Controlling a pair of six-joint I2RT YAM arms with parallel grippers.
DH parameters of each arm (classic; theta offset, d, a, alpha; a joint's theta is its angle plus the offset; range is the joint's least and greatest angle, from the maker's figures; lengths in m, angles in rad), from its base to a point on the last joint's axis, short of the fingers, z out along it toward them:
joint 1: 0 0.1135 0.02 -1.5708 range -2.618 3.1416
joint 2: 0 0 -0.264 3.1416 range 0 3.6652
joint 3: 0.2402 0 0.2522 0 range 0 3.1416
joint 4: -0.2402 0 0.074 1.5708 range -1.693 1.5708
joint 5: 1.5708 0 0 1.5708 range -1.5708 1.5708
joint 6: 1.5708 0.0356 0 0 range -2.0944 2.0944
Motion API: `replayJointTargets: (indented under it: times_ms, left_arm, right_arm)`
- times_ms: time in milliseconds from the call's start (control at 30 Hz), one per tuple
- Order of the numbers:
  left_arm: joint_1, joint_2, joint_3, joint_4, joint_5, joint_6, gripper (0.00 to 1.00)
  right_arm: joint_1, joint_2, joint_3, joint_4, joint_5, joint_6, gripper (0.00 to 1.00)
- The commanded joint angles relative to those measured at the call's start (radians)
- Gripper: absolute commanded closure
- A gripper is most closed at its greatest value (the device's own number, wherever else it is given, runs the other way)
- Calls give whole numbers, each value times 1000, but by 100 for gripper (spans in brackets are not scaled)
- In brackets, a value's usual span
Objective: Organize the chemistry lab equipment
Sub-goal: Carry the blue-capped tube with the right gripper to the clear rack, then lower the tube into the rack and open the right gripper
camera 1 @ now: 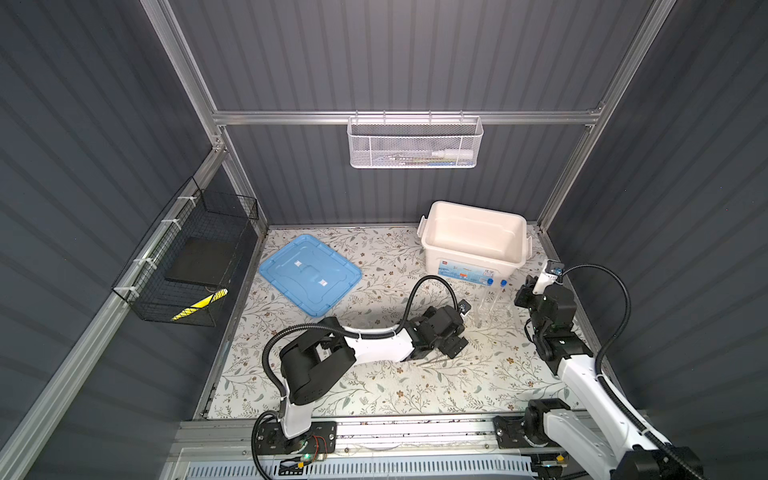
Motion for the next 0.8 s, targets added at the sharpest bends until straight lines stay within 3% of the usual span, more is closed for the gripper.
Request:
replayJointTargets:
  times_ms: [0,767]
  left_arm:
    - [-10,-22,-16,-6,-18,-16,0]
    - [-9,-11,-5,-20,-18,-17,0]
  right_arm:
    - [9,25,-5,79,17,-29,82]
    - [34,135,28,68,10,-89,80]
